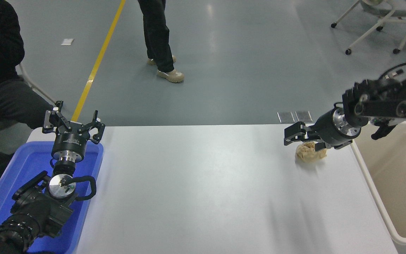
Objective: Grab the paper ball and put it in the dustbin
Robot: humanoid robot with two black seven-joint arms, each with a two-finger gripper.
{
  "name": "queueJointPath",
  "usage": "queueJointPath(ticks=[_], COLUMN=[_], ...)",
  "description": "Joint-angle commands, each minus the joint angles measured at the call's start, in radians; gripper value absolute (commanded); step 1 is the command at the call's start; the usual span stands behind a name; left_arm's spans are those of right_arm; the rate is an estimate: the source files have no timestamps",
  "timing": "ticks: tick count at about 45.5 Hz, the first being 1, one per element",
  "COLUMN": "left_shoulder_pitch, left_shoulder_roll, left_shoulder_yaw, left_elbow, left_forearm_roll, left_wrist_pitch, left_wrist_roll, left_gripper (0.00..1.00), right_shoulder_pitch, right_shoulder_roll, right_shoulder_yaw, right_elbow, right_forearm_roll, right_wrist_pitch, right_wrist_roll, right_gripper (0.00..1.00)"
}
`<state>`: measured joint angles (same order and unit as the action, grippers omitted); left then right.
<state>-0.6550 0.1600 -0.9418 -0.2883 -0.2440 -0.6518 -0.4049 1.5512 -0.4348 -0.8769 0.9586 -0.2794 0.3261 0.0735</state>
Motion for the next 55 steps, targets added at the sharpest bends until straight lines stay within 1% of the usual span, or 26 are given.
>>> queueJointPath(ticks=[1,6,12,18,23,26,33,38,42,51,55], left_shoulder_pitch=[0.000,0.000,0.000,0.000,0.000,0.000,0.000,0.000,0.000,0.000,0.000], left_shoulder_roll=[0.001,0.001,0.001,0.000,0.001,0.001,0.001,0.001,0.000,0.000,0.000], left_shoulder_yaw=[0.000,0.000,0.000,0.000,0.000,0.000,0.000,0.000,0.000,0.000,0.000], left_elbow=[0.000,0.000,0.001,0.000,0.000,0.001,0.000,0.001,0.000,0.000,0.000], left_forearm_roll=[0.000,0.000,0.000,0.000,0.000,0.000,0.000,0.000,0.000,0.000,0.000], left_wrist_pitch=[0.000,0.000,0.000,0.000,0.000,0.000,0.000,0.000,0.001,0.001,0.001], left_wrist_roll=[0.000,0.000,0.000,0.000,0.000,0.000,0.000,0.000,0.000,0.000,0.000], left_gripper=[0.99,0.99,0.99,0.99,0.99,0.99,0.99,0.99,0.99,0.99,0.99], right_shoulder_pitch=[-0.252,-0.327,-0.379,-0.434,-0.477,-0.513,-0.580,-0.606,-0.620,-0.658,-0.672], right_shoulder_roll=[-0.018,-0.013,-0.001,0.057,0.079,0.110,0.174,0.211,0.225,0.280,0.283], right_shoulder_yaw=[0.174,0.248,0.262,0.266,0.294,0.325,0.332,0.337,0.337,0.337,0.335], right_elbow=[-0.265,-0.297,-0.314,-0.374,-0.400,-0.408,-0.491,-0.528,-0.529,-0.566,-0.567], right_forearm_roll=[-0.020,-0.020,-0.018,-0.017,-0.017,-0.018,-0.018,-0.018,-0.018,-0.020,-0.021], right_wrist_pitch=[-0.209,-0.291,-0.389,-0.461,-0.518,-0.585,-0.670,-0.725,-0.737,-0.742,-0.739], right_wrist_roll=[0.006,0.006,0.006,0.006,0.006,0.006,0.008,0.028,0.035,0.034,0.034], right_gripper=[1.00,1.00,1.00,1.00,1.00,1.00,1.00,1.00,1.00,1.00,1.00])
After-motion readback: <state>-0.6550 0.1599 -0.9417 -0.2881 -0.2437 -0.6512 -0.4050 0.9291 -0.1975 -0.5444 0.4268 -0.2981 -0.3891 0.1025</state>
